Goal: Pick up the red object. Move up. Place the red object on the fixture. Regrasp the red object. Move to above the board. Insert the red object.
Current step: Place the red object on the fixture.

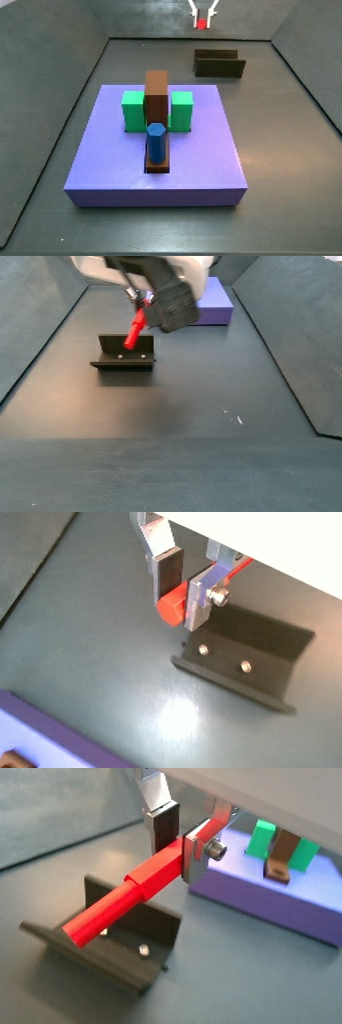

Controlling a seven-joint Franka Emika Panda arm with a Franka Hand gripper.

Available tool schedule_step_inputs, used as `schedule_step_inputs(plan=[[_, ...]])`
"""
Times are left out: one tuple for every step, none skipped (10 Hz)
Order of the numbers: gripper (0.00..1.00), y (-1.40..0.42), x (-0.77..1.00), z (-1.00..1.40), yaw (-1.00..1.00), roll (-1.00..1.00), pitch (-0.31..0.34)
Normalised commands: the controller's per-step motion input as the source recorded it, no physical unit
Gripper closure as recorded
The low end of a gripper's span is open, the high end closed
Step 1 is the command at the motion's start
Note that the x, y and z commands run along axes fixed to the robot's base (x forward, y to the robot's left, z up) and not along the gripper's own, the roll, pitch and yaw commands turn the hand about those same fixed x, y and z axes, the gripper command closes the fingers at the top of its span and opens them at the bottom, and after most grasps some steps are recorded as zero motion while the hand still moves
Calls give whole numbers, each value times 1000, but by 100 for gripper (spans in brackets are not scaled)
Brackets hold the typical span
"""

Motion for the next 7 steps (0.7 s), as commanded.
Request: schedule_step_inputs(plan=[[100, -69, 600, 114, -320, -894, 0], [100, -140, 577, 117, -286, -846, 157], [100, -134, 634, 0, -243, -766, 491], [100, -131, 637, 0, -109, -569, 726], [100, -157, 629, 0, -17, -406, 886], [100, -100, 603, -91, 0, -340, 977], [100, -57, 620, -149, -14, -266, 957]])
